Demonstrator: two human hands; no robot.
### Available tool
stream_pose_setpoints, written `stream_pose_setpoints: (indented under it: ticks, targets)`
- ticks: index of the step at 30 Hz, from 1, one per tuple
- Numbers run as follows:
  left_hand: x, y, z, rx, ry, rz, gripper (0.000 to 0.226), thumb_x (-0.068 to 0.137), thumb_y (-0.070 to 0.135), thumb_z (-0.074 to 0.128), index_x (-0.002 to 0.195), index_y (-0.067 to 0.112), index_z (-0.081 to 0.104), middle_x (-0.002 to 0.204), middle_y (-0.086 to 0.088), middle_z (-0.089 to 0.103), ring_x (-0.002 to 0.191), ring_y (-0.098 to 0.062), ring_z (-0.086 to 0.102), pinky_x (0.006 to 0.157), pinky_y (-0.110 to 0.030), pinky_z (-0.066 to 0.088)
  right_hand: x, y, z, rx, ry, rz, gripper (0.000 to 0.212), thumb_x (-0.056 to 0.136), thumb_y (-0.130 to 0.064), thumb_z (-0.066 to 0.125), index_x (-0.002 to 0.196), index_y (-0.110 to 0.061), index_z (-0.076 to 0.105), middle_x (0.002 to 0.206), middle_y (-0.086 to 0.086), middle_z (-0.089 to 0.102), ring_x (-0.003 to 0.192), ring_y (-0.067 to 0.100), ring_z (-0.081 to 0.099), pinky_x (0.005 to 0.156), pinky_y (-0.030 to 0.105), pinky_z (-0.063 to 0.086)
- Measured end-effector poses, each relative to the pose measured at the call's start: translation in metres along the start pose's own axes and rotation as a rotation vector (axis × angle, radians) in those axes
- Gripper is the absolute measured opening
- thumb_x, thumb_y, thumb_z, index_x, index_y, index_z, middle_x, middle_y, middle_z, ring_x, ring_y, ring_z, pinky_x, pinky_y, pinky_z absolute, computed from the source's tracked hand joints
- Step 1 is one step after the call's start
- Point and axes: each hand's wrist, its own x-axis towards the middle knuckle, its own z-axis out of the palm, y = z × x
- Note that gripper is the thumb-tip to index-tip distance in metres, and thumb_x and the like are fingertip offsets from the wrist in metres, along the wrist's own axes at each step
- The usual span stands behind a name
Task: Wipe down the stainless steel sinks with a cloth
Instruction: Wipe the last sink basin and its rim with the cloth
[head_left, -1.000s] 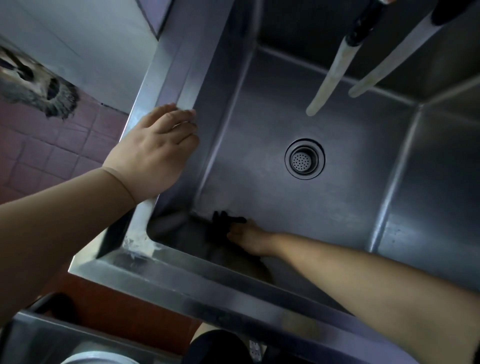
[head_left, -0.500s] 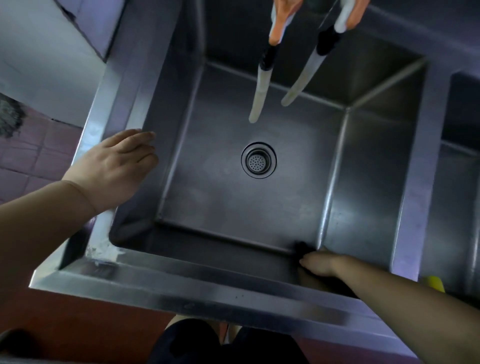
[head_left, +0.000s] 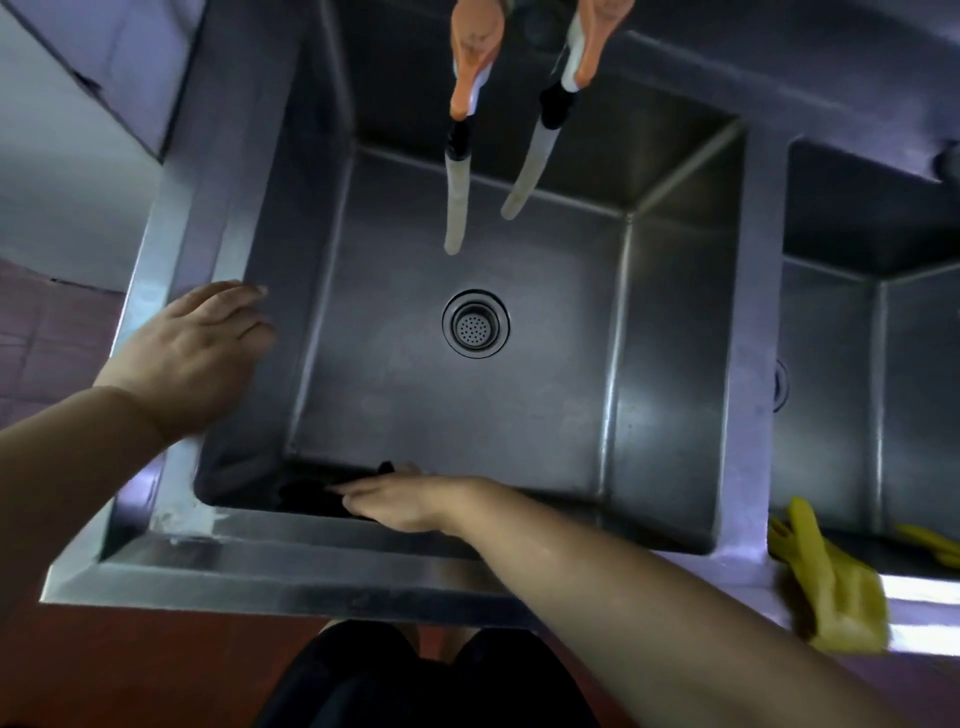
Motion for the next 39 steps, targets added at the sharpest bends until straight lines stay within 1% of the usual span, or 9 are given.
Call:
stream_pose_setpoints:
  ticks: [3,6,11,17,25,28,30,34,39]
  targets:
    - [0.0,0.002,-0.003,0.021,-0.002,0.003,0.032,0.08,0.002,0.037,0.082,-0.006,0.068,0.088,-0.022,0.068,0.103,-0.044,0.062,0.088,-0.054,0.05,-0.017,0.015,-0.003,-0.069,-0.006,0.028,0.041,0.097,-0.042,0.029,0.128,-0.028,0.053,0.148,0.003,0.038,0.134,0.029,0.032,0.099,0.032,0.023]
    - [0.001,0.004,-0.007,0.02,0.003,0.02,0.033,0.079,0.003,0.037,0.082,-0.006,0.069,0.086,-0.022,0.068,0.101,-0.043,0.062,0.088,-0.053,0.05,-0.037,0.044,-0.013,-0.266,-0.007,0.094,0.038,0.101,-0.028,0.027,0.126,-0.015,0.052,0.145,0.011,0.041,0.128,0.033,0.04,0.104,0.036,0.031]
    - [0.001,0.007,-0.015,0.026,0.033,0.075,0.034,0.078,0.0,0.036,0.077,-0.006,0.069,0.082,-0.02,0.068,0.096,-0.041,0.065,0.085,-0.053,0.052,-0.086,0.113,-0.035,-0.25,0.076,0.437,0.042,0.099,-0.034,0.038,0.131,-0.011,0.052,0.137,0.012,0.052,0.118,0.026,0.051,0.086,0.025,0.034]
    - [0.012,0.027,-0.021,0.034,0.011,0.169,0.034,0.077,-0.002,0.037,0.072,0.0,0.07,0.081,-0.017,0.07,0.093,-0.036,0.068,0.081,-0.045,0.055,-0.1,0.151,-0.05,-0.29,0.068,0.592,0.042,0.098,-0.034,0.038,0.132,-0.013,0.051,0.141,0.011,0.047,0.122,0.027,0.047,0.092,0.028,0.035]
    - [0.033,0.144,0.025,-0.251,-0.145,-0.098,0.034,0.073,0.019,0.042,0.079,0.012,0.074,0.086,-0.003,0.073,0.104,-0.028,0.066,0.085,-0.035,0.053,-0.063,0.174,-0.067,-0.769,0.037,0.516,0.037,0.095,-0.018,0.045,0.131,-0.012,0.055,0.139,0.011,0.048,0.128,0.031,0.043,0.106,0.035,0.033]
    - [0.053,0.168,0.043,-0.285,-0.213,-0.256,0.011,0.065,0.014,0.073,0.076,0.013,0.074,0.084,-0.002,0.073,0.103,-0.027,0.066,0.082,-0.035,0.054,-0.049,0.186,-0.069,-0.996,-0.072,0.473,0.042,0.096,-0.016,0.043,0.138,-0.013,0.047,0.147,0.01,0.037,0.134,0.034,0.028,0.108,0.048,0.025]
    - [0.064,0.178,0.055,-0.291,-0.316,-0.345,0.017,0.063,0.016,0.079,0.079,0.013,0.074,0.088,-0.002,0.073,0.108,-0.026,0.064,0.086,-0.035,0.051,-0.047,0.197,-0.07,-1.046,-0.176,0.516,0.044,0.096,-0.013,0.04,0.141,-0.008,0.041,0.15,0.014,0.032,0.137,0.035,0.026,0.111,0.051,0.023]
    - [0.078,0.193,0.081,-0.297,-0.467,-0.458,0.029,0.088,0.027,0.054,0.112,0.016,0.065,0.121,0.0,0.063,0.135,-0.021,0.038,0.106,-0.033,0.032,-0.049,0.216,-0.089,-1.175,-0.235,0.493,0.041,0.099,-0.015,0.039,0.138,-0.004,0.044,0.147,0.012,0.038,0.136,0.031,0.029,0.111,0.042,0.028]
    - [0.078,0.203,0.098,-0.306,-0.596,-0.494,0.032,0.093,0.032,0.042,0.12,0.021,0.056,0.13,0.003,0.054,0.14,-0.017,0.024,0.107,-0.03,0.028,-0.039,0.212,-0.115,-1.218,-0.199,0.507,0.041,0.098,-0.027,0.045,0.138,-0.017,0.046,0.147,0.005,0.037,0.136,0.027,0.027,0.109,0.035,0.025]
